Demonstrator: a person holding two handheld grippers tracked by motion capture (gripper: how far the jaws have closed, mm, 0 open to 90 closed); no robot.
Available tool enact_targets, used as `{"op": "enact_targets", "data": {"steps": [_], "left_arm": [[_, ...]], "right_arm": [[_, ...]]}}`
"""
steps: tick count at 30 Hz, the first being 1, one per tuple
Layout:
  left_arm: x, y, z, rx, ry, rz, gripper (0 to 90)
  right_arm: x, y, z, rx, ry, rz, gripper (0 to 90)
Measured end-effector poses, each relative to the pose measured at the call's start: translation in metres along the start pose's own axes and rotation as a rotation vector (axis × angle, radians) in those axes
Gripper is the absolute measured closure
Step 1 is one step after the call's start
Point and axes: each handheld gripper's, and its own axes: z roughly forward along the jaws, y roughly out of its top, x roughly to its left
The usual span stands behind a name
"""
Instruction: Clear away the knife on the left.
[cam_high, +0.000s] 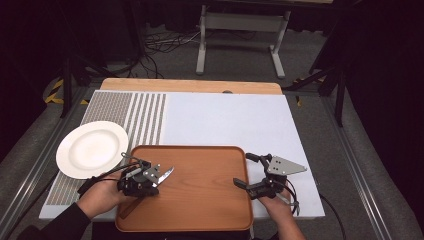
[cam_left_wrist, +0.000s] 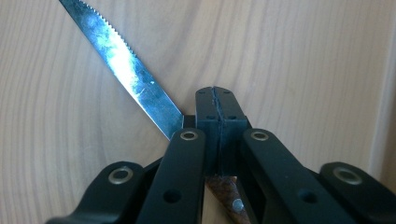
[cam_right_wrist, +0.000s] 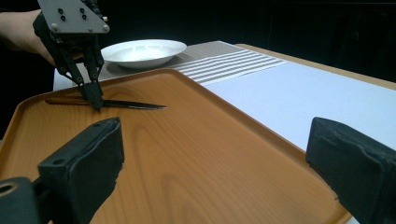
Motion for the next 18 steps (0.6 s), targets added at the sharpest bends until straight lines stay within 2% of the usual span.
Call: {"op": "enact_targets", "data": {"steps": [18], "left_arm": [[0.008,-0.012,-0.004,0.006,0.019,-0.050,90.0]], "right_arm": [[0.000,0.000,0.000,0.004,0.001,0.001,4.9]]}}
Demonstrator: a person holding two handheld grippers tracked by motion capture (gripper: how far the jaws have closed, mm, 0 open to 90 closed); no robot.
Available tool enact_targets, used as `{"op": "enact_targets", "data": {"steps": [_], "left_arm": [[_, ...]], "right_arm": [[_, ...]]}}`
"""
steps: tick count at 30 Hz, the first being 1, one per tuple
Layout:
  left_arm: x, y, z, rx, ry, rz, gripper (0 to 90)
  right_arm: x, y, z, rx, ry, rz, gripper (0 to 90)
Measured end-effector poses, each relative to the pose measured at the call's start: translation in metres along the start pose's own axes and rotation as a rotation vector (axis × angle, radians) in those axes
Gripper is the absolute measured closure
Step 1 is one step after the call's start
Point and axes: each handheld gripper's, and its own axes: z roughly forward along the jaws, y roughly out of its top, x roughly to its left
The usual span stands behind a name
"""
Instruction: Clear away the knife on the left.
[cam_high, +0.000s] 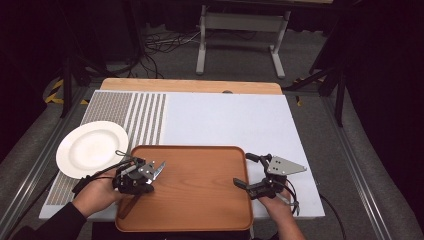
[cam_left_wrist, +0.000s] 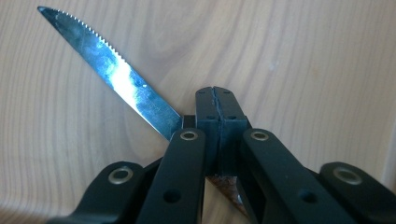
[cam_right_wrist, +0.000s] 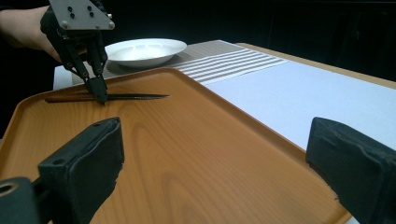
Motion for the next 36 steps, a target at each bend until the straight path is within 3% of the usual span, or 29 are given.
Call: {"op": "enact_targets", "data": {"steps": [36], "left_arm": [[0.020,-0.023,-0.007,-0.011,0.016,-0.099,90.0]], "right_arm": [[0.000,0.000,0.000,0.003,-0.002,0.000,4.9]]}}
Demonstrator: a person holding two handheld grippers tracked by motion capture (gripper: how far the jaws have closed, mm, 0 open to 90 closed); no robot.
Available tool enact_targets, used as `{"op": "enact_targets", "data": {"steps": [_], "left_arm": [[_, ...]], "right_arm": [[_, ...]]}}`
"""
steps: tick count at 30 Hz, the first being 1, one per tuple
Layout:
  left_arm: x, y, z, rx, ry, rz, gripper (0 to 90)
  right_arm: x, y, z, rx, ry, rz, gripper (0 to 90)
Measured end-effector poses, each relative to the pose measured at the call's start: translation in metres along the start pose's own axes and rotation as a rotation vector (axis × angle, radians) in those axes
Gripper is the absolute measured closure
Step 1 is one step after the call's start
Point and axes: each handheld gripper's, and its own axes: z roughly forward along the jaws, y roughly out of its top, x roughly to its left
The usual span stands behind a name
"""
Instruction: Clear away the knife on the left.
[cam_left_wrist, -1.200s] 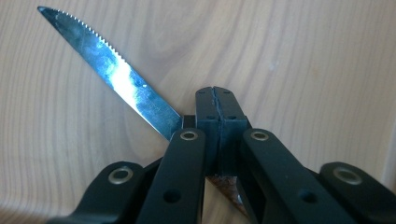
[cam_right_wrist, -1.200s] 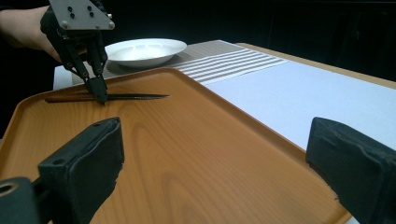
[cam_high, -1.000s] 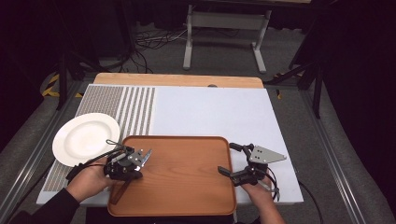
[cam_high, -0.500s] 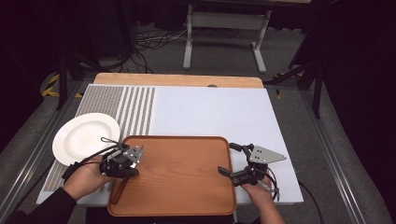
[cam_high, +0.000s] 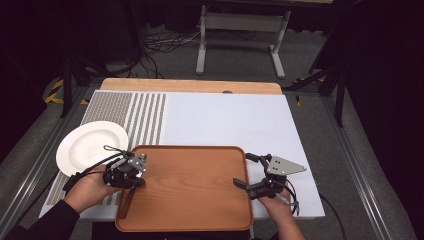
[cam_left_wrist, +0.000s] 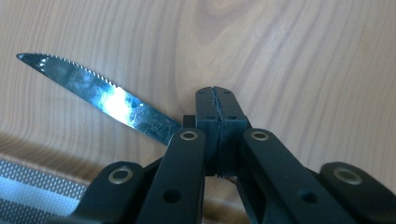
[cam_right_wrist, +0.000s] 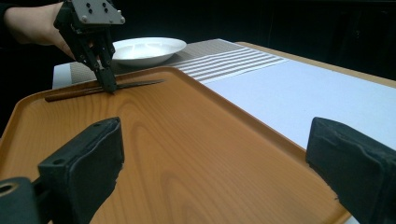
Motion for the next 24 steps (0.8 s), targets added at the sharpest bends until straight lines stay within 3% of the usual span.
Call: {"op": "enact_targets", "data": {"steps": [24], "left_arm": [[0.0050,-0.0072,-0.0024,0.000,0.001,-0.025,89.6]], "right_arm": [[0.0001,0.0000,0.0002,-0.001,0.001,0.001,5.0]]}}
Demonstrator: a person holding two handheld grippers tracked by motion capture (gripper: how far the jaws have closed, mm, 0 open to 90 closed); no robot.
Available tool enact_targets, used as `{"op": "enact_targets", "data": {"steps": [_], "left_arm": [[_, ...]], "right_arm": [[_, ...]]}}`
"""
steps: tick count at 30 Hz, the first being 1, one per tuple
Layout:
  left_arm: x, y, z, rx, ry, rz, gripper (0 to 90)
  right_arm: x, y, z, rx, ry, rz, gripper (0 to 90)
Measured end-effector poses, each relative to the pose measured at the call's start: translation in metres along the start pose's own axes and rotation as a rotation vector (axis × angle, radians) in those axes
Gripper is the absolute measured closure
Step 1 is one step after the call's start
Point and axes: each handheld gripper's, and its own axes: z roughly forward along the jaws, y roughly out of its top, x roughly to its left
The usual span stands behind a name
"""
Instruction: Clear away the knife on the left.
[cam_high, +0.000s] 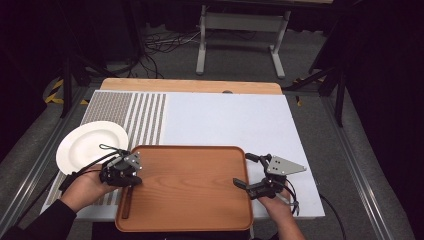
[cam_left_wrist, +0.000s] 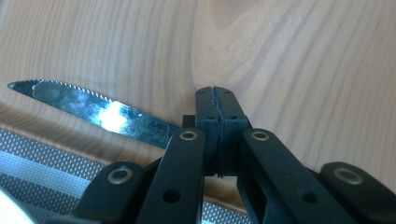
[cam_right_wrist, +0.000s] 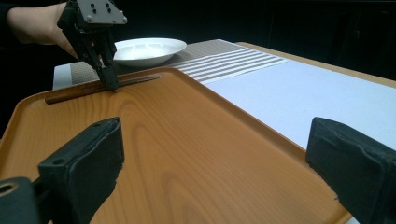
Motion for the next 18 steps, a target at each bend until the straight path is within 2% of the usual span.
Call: {"op": "enact_targets", "data": {"steps": [6,10,12,14,18], "left_arm": [[-0.004,0.000,0.000,-0.003,0.000,0.003,87.0],[-0.006,0.000,-0.006,-0.024,-0.002,0.001,79.3],[-0.006,0.000,-0.011,-0.060,0.003,-0.015,71.8],[-0.007,0.000,-0.017,-0.097,0.019,-0.026,59.0],[-0.009,-0.003,-0.029,-0.216,0.019,-0.054,37.4]], "right_arm": [[0.000,0.000,0.000,0.002,0.001,0.000,5.0],[0.000,0.000,0.000,0.002,0.001,0.000,5.0],[0.000,0.000,0.000,0.002,0.000,0.000,5.0],[0.000,0.000,0.000,0.001,0.000,-0.003,5.0],[0.000,0.000,-0.001,-0.001,-0.001,-0.003,5.0]]}}
